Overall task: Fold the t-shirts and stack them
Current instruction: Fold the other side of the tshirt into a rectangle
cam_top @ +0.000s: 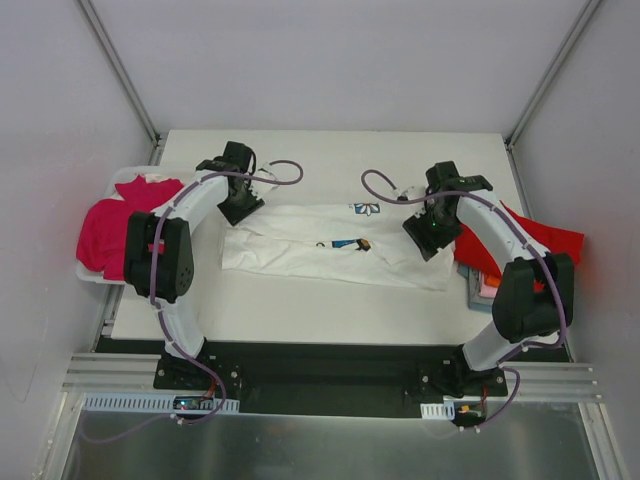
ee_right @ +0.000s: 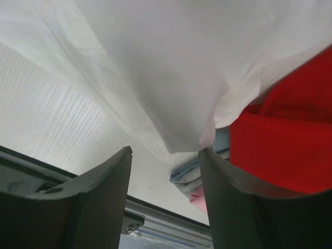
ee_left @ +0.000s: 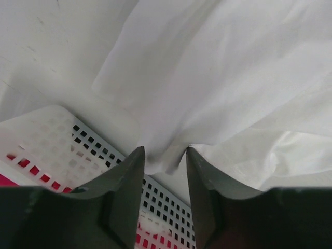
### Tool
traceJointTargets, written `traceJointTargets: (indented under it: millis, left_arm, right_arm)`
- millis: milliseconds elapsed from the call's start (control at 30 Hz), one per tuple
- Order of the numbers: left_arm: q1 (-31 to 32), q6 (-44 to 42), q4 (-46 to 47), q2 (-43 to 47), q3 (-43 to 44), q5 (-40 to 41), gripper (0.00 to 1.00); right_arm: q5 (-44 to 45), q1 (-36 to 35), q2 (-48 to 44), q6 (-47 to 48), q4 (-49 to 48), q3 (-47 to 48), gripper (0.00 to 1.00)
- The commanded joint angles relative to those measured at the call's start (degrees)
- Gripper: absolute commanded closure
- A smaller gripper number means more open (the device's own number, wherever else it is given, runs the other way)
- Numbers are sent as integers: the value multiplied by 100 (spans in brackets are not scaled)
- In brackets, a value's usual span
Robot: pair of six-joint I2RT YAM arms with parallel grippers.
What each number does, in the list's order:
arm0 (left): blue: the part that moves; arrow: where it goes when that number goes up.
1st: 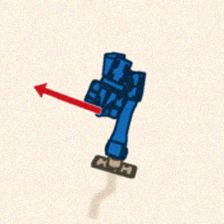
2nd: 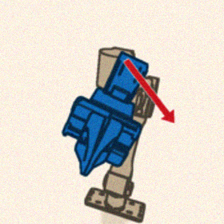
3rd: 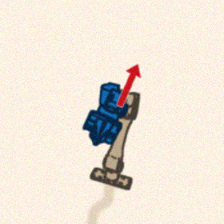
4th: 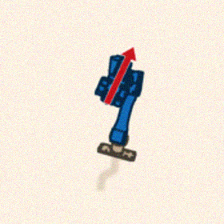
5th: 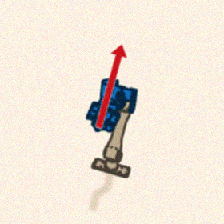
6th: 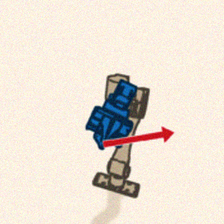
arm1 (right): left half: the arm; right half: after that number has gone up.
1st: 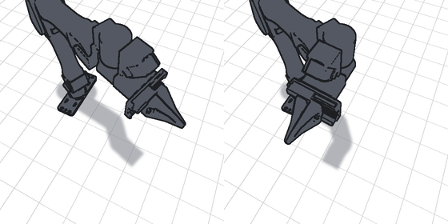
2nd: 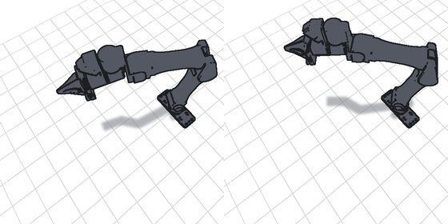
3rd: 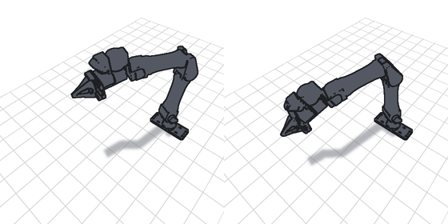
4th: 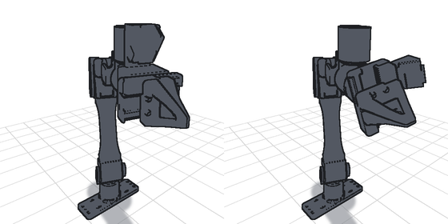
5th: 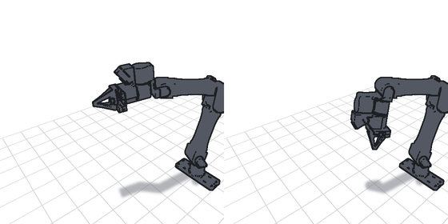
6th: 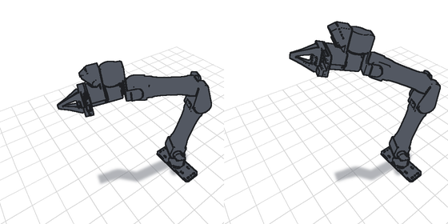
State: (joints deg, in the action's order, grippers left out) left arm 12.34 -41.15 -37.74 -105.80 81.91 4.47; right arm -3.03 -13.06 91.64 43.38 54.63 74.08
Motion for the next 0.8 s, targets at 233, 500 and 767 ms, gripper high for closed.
traceJointTargets:
  millis: [233,500,767]
  left_arm:
    - [23,256,-32,613,317,-394,14]
    - [23,423,-41,271,1019,-438,1]
    - [67,520,-32,-327,1328,-438,1]
  right_arm:
    - [171,-329,-734,-251,179,492,30]
    - [259,-355,-437,-198,48,1143,17]
    - [171,-364,583,-224,-655,1126,5]
